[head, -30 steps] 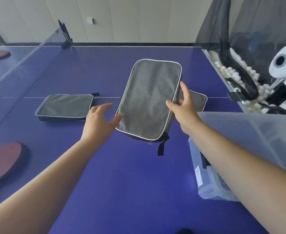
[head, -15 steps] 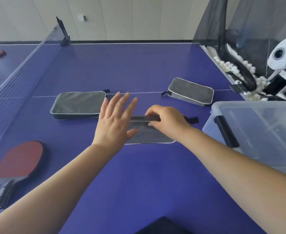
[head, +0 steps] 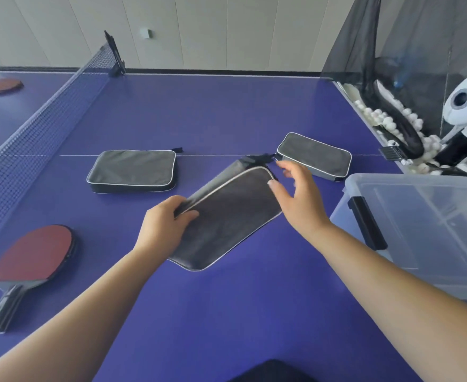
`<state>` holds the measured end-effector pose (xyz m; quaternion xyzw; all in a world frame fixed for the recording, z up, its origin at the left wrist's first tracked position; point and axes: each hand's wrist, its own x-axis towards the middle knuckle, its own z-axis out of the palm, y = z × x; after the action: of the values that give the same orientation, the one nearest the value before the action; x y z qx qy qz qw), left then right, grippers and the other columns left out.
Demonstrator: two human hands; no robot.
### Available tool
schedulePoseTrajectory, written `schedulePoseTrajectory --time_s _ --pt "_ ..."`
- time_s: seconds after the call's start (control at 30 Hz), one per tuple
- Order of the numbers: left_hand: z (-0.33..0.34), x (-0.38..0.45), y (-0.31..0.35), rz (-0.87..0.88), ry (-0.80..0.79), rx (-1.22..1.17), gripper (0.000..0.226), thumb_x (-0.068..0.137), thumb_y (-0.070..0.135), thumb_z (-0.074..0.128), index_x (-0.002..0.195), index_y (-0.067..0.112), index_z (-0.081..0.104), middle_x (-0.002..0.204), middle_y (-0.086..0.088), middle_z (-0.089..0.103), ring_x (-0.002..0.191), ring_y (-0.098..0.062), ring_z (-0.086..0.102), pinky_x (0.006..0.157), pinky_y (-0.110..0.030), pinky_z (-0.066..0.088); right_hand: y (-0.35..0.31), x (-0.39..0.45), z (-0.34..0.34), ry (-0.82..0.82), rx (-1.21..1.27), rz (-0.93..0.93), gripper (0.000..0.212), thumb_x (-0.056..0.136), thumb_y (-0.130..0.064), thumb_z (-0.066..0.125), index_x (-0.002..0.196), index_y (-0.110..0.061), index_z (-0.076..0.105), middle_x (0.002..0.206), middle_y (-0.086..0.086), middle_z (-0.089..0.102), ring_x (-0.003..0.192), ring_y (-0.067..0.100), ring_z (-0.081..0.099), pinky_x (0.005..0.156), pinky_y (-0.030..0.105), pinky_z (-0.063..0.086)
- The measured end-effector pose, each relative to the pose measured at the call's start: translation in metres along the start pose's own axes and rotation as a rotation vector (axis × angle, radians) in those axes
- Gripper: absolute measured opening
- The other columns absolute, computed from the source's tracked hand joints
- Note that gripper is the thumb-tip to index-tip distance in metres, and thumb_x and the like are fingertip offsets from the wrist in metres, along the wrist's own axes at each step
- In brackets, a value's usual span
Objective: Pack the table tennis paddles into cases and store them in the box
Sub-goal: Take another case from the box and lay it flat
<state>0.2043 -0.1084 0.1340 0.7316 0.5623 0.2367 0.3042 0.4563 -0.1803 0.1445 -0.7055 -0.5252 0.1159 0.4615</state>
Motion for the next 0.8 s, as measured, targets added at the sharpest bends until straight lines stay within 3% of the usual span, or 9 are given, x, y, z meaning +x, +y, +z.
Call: schedulePoseTrajectory --time_s 0.13,0.3,0.4,0.5,0.67,0.8 --pt "0.002 -0.005 -0.008 -0.058 -0.003 -0.106 0.007 0.091 0.026 0.066 0.089 0.028 0.06 0.079 0.009 0.061 0.072 -0.004 0.053 0.059 -0.02 0.036 0.004 0.01 -0.007 -0.081 0.085 0.21 0.024 0.098 -0.024 0.05 0.118 -0.023 0.064 0.117 -0.011 0.065 0.099 -0.004 0.057 0.085 0.01 0.045" --pt "0.012 -0.015 -0.011 -0.067 -0.007 -0.128 0.018 0.091 0.022 0.067 0.08 0.033 0.057 0.078 0.006 0.062 0.071 -0.007 0.054 0.061 -0.021 0.039 -0.006 0.022 -0.01 -0.176 0.12 0.175 0.018 0.096 -0.031 0.056 0.105 -0.025 0.071 0.099 -0.015 0.07 0.087 -0.009 0.059 0.068 0.0 0.039" --pt "0.018 -0.02 -0.013 -0.082 0.011 -0.15 0.017 0.091 0.021 0.067 0.081 0.032 0.058 0.078 0.005 0.062 0.071 -0.007 0.053 0.061 -0.021 0.039 -0.012 0.028 -0.011 -0.246 0.128 0.154 0.013 0.092 -0.032 0.062 0.098 -0.024 0.072 0.088 -0.014 0.071 0.078 -0.007 0.061 0.065 0.005 0.042" --pt "0.02 -0.025 -0.018 -0.095 0.031 -0.171 0.019 0.09 0.019 0.067 0.079 0.032 0.058 0.076 0.007 0.061 0.07 -0.007 0.053 0.061 -0.021 0.039 -0.016 0.032 -0.012 -0.309 0.151 0.112 0.012 0.089 -0.029 0.068 0.098 -0.024 0.073 0.089 -0.014 0.072 0.085 -0.001 0.065 0.076 0.014 0.048" --pt "0.012 -0.025 -0.029 -0.107 0.05 -0.185 0.022 0.09 0.019 0.067 0.079 0.036 0.058 0.077 0.009 0.062 0.072 -0.006 0.054 0.062 -0.02 0.039 -0.029 0.033 0.003 -0.258 0.038 -0.019 0.012 0.085 -0.022 0.07 0.097 -0.02 0.073 0.093 -0.007 0.07 0.085 0.007 0.063 0.076 0.017 0.048" --pt "0.0 -0.024 -0.039 -0.116 0.087 -0.218 0.021 0.091 0.018 0.065 0.081 0.035 0.059 0.08 0.009 0.063 0.075 -0.005 0.054 0.063 -0.018 0.04 -0.049 0.035 0.013 -0.32 -0.018 0.121 0.02 0.085 -0.037 0.07 0.093 -0.019 0.066 0.09 -0.008 0.069 0.084 0.008 0.063 0.074 0.025 0.049"
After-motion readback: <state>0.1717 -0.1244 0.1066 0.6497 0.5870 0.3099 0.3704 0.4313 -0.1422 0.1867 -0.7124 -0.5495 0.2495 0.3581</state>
